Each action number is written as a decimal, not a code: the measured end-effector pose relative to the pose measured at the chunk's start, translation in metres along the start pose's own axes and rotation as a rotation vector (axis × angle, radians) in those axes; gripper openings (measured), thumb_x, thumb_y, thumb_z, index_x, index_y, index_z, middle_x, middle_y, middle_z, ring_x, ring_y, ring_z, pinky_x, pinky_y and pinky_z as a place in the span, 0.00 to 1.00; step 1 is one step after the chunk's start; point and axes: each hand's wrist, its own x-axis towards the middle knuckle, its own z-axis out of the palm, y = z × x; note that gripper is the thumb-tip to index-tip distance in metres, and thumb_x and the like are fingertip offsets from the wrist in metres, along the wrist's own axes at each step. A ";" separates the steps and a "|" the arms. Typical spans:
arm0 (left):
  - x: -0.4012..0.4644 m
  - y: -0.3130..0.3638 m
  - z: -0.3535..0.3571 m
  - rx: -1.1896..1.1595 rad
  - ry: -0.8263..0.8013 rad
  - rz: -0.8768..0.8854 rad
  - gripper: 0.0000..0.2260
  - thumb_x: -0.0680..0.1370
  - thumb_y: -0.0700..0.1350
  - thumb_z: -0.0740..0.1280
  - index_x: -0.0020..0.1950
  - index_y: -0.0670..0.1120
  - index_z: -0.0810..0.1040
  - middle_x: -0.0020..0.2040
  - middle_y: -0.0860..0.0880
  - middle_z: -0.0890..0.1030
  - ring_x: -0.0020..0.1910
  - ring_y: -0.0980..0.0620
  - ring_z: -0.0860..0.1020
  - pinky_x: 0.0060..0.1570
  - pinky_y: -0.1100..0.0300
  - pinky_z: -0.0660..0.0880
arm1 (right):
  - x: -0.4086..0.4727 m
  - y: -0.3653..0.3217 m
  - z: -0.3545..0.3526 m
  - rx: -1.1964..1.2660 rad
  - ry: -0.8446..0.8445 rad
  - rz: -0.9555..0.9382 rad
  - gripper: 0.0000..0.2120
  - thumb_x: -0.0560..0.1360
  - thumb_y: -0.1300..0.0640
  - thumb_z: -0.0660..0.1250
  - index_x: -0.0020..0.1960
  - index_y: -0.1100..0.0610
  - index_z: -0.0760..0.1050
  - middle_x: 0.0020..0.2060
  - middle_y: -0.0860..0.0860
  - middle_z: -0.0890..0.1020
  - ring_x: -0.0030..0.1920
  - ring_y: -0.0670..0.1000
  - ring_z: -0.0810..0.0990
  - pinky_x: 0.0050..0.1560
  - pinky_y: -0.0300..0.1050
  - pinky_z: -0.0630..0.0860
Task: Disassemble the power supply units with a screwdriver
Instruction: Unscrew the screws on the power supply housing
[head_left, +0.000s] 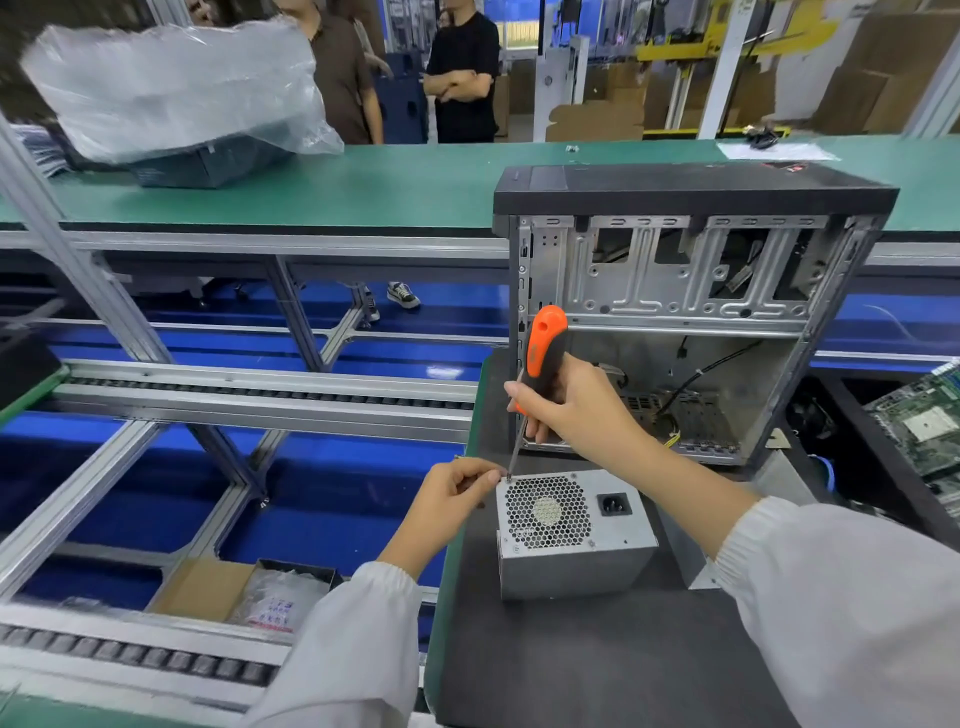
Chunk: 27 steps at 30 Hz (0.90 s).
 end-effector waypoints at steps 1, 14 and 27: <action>0.000 0.000 0.000 0.005 0.002 0.000 0.07 0.80 0.42 0.65 0.51 0.47 0.84 0.45 0.49 0.85 0.42 0.58 0.80 0.42 0.64 0.76 | 0.000 0.000 0.000 -0.001 -0.005 0.002 0.11 0.77 0.51 0.67 0.47 0.59 0.72 0.34 0.55 0.84 0.28 0.52 0.82 0.34 0.45 0.81; -0.017 0.012 0.025 -0.447 0.142 -0.405 0.14 0.78 0.49 0.69 0.50 0.37 0.84 0.39 0.42 0.79 0.25 0.56 0.61 0.30 0.63 0.66 | -0.005 0.001 0.001 0.004 -0.015 -0.009 0.12 0.76 0.48 0.67 0.48 0.57 0.72 0.33 0.55 0.83 0.31 0.52 0.83 0.36 0.50 0.82; -0.012 0.008 0.026 -0.564 0.167 -0.445 0.13 0.79 0.43 0.68 0.53 0.33 0.81 0.37 0.43 0.78 0.22 0.57 0.61 0.28 0.63 0.64 | -0.002 0.003 0.000 0.005 -0.037 -0.005 0.12 0.75 0.46 0.67 0.47 0.55 0.73 0.34 0.53 0.84 0.30 0.50 0.82 0.35 0.43 0.80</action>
